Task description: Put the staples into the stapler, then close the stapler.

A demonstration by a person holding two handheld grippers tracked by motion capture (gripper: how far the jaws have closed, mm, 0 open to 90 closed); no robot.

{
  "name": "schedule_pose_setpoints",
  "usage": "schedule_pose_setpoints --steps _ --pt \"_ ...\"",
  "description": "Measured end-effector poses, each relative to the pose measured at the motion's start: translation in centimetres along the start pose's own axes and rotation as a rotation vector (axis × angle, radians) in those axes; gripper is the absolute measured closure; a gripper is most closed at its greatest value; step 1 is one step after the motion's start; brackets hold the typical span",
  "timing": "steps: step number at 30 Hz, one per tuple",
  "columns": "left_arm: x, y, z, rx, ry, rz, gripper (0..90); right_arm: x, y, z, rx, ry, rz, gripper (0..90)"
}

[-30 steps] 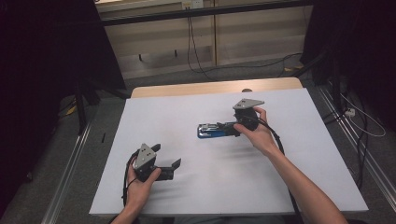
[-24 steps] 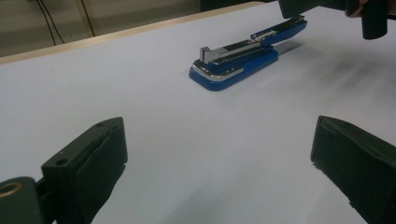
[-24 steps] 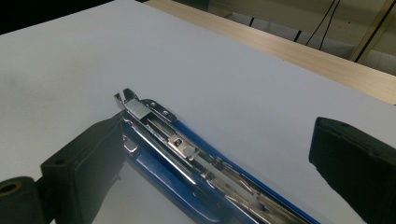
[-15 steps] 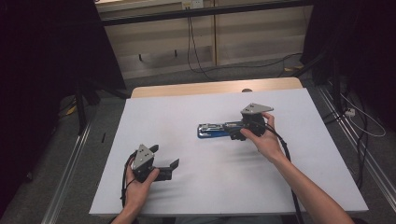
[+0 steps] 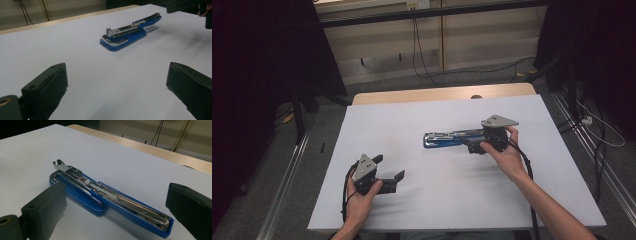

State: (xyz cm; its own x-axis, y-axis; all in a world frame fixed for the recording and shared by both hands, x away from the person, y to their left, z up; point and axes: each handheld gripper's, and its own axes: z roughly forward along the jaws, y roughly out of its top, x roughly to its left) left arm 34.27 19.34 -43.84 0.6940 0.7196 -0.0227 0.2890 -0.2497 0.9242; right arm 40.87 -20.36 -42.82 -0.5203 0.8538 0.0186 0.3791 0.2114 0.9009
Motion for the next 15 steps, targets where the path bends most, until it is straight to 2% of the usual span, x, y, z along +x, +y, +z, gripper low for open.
schedule_pose_setpoints --steps 10,15 --pt "0.12 0.06 0.33 0.013 0.009 -0.009 4.6 -0.12 -0.51 -0.46 0.001 -0.006 -0.005 3.1" --pt "0.46 -0.01 0.78 0.008 0.036 -0.029 4.8 -0.53 -0.43 -0.97 -0.008 -0.016 -0.002 2.8"
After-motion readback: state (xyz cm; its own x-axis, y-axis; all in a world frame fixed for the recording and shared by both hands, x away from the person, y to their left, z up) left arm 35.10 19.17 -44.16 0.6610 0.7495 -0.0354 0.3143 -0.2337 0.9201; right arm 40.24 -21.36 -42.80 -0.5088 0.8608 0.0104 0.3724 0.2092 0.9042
